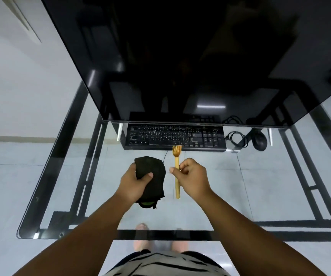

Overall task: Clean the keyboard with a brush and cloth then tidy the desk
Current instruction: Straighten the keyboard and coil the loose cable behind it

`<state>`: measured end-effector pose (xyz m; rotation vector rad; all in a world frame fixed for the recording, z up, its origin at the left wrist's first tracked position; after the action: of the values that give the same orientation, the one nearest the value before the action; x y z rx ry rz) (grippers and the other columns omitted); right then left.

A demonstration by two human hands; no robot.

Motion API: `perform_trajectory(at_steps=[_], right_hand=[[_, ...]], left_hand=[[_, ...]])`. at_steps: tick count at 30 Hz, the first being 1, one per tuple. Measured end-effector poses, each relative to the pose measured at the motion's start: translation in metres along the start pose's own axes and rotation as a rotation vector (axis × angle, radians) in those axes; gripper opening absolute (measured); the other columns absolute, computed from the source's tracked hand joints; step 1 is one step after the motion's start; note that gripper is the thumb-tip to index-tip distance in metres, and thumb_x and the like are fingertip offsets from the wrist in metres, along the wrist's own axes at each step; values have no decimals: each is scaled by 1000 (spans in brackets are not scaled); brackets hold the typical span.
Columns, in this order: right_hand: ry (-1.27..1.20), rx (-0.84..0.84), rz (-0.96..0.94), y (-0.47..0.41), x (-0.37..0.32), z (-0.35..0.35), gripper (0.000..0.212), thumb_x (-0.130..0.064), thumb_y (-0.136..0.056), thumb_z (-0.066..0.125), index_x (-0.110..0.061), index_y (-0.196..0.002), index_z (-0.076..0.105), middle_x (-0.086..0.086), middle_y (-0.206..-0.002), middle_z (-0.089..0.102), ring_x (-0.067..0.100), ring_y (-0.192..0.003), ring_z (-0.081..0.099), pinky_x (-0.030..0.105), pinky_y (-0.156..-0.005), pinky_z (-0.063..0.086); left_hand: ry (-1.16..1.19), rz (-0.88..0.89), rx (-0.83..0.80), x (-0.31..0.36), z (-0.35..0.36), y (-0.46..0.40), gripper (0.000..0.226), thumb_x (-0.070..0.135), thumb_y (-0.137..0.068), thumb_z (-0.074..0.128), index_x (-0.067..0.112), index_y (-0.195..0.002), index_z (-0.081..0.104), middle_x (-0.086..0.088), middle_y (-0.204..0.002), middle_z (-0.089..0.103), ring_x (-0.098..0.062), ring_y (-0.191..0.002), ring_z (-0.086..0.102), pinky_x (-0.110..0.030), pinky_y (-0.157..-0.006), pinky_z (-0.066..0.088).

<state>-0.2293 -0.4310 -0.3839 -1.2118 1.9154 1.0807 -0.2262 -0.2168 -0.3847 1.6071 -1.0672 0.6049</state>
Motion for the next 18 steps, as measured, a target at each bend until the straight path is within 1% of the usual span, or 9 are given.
perform_trajectory(at_steps=[2, 4, 6, 9, 10, 12, 13, 15, 18], right_hand=[[-55, 21, -82, -8, -30, -13, 30, -38, -78, 79, -21, -75, 54, 5, -66, 65, 24, -63, 66, 46, -60, 58], [-109, 36, -166, -15, -66, -26, 27, -37, -79, 78, -22, -77, 55, 3, -68, 67, 21, -64, 68, 46, -60, 58], [-146, 55, -247, -19, -102, -37, 25, -36, -79, 78, -22, -78, 57, 1, -67, 68, 17, -63, 68, 45, -61, 58], [-197, 86, -357, -19, -161, -51, 23, -37, -80, 77, -24, -79, 58, -1, -64, 65, 14, -59, 65, 45, -63, 58], [-215, 97, -390, -17, -178, -55, 23, -37, -80, 77, -24, -79, 58, -1, -63, 65, 14, -59, 64, 45, -64, 58], [-243, 124, -463, -16, -222, -61, 22, -37, -79, 78, -24, -80, 60, -1, -63, 64, 17, -60, 65, 44, -63, 58], [-253, 138, -489, -15, -241, -64, 22, -37, -79, 78, -23, -80, 60, -1, -63, 64, 18, -60, 65, 43, -63, 58], [-278, 178, -544, -13, -284, -67, 23, -38, -78, 78, -22, -79, 62, -1, -62, 64, 13, -58, 63, 35, -61, 56], [-304, 262, -614, -11, -343, -72, 25, -39, -77, 79, -19, -77, 63, -2, -59, 63, 6, -54, 59, 24, -58, 49]], left_hand=[[130, 56, 32, 27, -13, 3, 37, 23, -90, 67, 24, -124, 53, 0, -116, 65, -23, -108, 62, -40, -89, 54], [243, 134, 49, 57, -28, 7, 35, 22, -90, 68, 26, -122, 55, 2, -113, 67, -20, -105, 64, -36, -83, 55], [311, 217, 45, 88, -45, 14, 36, 21, -90, 68, 26, -123, 55, 1, -114, 68, -19, -106, 66, -36, -86, 56], [344, 352, 45, 138, -77, 28, 41, 23, -87, 71, 25, -126, 55, -1, -118, 68, -20, -109, 66, -44, -92, 54], [356, 386, 53, 152, -88, 33, 43, 24, -86, 72, 24, -126, 55, -2, -118, 68, -22, -110, 66, -45, -92, 54], [382, 470, 54, 188, -114, 41, 39, 18, -88, 69, 21, -125, 56, -3, -117, 69, -22, -108, 66, -42, -87, 56], [398, 502, 49, 202, -126, 45, 36, 14, -90, 65, 20, -124, 56, -3, -115, 70, -22, -107, 67, -39, -84, 57], [431, 573, 57, 234, -157, 53, 32, 11, -91, 60, 19, -122, 57, -3, -115, 70, -23, -106, 67, -40, -83, 56], [502, 644, 70, 275, -201, 59, 31, 6, -93, 56, 18, -121, 58, -5, -113, 71, -23, -103, 69, -36, -76, 58]])
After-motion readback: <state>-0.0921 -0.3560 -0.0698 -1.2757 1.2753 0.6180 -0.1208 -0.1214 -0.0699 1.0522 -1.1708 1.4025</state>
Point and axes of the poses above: each hand's wrist, its own y-axis away from the middle knuckle, its own z-axis out of the palm, x = y × z, the point moved 8 cm from there along -y, towards the middle knuckle
